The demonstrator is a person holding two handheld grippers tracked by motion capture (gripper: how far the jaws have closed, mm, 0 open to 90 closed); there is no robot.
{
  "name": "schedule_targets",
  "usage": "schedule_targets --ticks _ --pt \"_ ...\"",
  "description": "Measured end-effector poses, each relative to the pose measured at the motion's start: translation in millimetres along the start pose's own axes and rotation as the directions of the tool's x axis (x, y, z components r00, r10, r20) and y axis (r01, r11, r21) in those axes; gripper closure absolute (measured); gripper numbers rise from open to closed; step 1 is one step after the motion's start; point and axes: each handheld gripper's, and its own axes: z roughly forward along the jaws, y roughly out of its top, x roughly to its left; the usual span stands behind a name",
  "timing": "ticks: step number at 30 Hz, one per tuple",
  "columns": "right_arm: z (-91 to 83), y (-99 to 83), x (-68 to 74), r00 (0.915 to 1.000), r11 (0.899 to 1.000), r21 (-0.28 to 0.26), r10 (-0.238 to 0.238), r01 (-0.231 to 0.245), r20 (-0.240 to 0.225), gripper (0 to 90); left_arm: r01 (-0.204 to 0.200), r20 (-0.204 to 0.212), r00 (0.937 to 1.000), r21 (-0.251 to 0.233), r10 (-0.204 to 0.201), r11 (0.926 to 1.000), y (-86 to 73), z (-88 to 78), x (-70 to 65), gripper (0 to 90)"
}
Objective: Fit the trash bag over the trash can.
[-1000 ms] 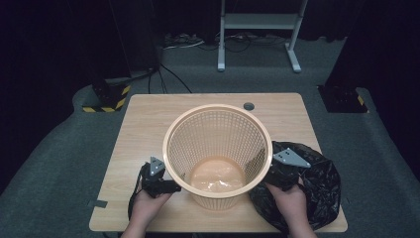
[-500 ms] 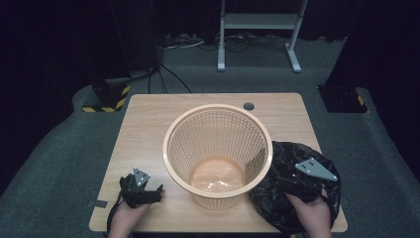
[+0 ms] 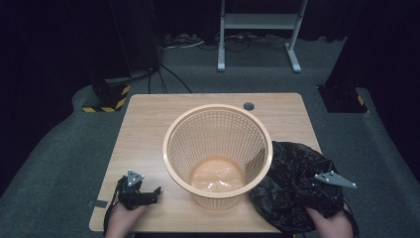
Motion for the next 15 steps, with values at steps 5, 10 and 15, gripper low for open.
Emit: schedule_targets --ticks 5,10,15 --pt "12.4 5.8 -0.7 0.9992 0.999 0.024 0.038 -0.038 -0.015 15.6 0.008 -0.006 1.0 0.0 -0.008 1.0 -0.1 0.0 -1.0 0.4" --pt "35.3 4.2 5.4 0.9996 0.997 0.075 -0.026 0.027 -0.008 25.7 0.008 -0.004 1.0 0.0 -0.008 1.0 0.0 0.2 -1.1 0.3" --pt "51.5 -4.1 5.3 0.9985 0.996 0.081 -0.042 0.039 0.036 42.0 0.008 -0.011 0.9999 -0.001 -0.008 1.0 -0.3 -0.4 -1.9 0.7"
